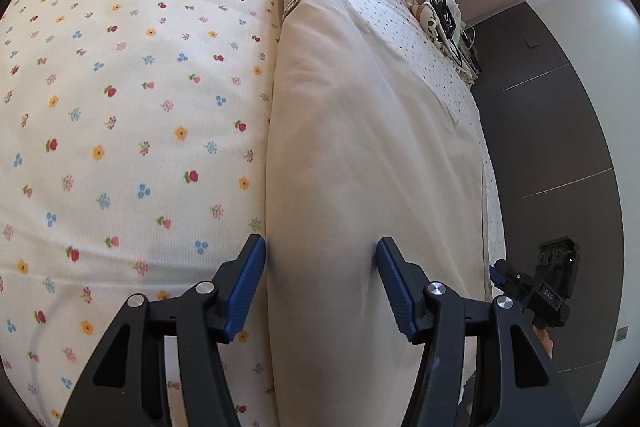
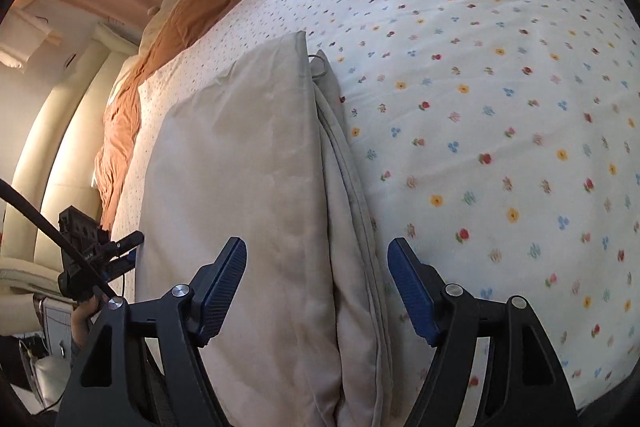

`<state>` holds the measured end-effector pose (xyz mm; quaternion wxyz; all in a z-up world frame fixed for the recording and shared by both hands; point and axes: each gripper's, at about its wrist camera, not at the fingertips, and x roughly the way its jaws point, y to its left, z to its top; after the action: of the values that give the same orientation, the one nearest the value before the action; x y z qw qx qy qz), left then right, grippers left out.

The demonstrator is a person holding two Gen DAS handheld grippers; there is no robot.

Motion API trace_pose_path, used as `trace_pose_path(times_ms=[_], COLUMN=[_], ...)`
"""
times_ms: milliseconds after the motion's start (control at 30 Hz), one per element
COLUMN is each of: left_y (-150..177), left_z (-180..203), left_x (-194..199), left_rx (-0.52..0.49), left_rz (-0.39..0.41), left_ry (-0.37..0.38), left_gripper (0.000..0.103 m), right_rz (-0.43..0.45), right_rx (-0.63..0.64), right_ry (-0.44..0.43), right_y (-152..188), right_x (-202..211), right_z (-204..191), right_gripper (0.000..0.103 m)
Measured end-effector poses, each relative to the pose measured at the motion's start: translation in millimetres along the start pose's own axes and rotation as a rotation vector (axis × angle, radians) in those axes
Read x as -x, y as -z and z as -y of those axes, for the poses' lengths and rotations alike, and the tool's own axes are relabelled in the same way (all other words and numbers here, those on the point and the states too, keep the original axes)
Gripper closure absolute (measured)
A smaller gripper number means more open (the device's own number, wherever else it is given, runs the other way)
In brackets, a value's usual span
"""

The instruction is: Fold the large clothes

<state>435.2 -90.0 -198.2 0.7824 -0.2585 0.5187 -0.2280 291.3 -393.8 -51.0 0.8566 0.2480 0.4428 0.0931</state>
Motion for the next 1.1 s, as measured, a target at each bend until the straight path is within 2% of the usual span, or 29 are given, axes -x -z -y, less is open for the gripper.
trace_pose_path(times_ms=[233,367,500,633,733,900,1100], left_y=[-24.8,-40.6,-53.1,-60.9,-64.9,-60.7,-58.4], left_z=[1.0,2.0,1.8,0.1,-0.7,1.2,3.6], left_x=[-10.8,-17.2,-24.3,-28.9,-30.6,-27.3,-27.1], left_rx=[-0.005,-0.011,-0.015,-0.013,0.0,-0.01,-0.012], left_rz=[0.012,0.021,0.025,0.033,0.03,0.03,0.034], left_ry=[-0.016,-0.032,-0.048,-0.063,-0.058,-0.054,-0.056], left_gripper=[0.045,0.045,0.045,0.045,0.045,0.045,0.048], right_rz=[-0.103,-0.085,-0.048,-0.02,-0.025,-0.121,-0.17], right_rx=[0.083,0.116,0.126,0.077,0.038,-0.022,-0.049], right_ry=[0.064,0.119,0.185,0.178,0.13,-0.055,-0.174], right_y=[-53.5,-76.9,-95.0,-108.8,-110.8,-103.0,-87.5], right_x=[-44.5,-61.8,-71.1,-80.1,-78.9,-77.2,-77.8], right_z=[-20.9,-31.4,-35.8,-31.4,-23.0,2.4,21.8], right_gripper=[0.031,0.032,0.053,0.059,0.059,0.059,0.059])
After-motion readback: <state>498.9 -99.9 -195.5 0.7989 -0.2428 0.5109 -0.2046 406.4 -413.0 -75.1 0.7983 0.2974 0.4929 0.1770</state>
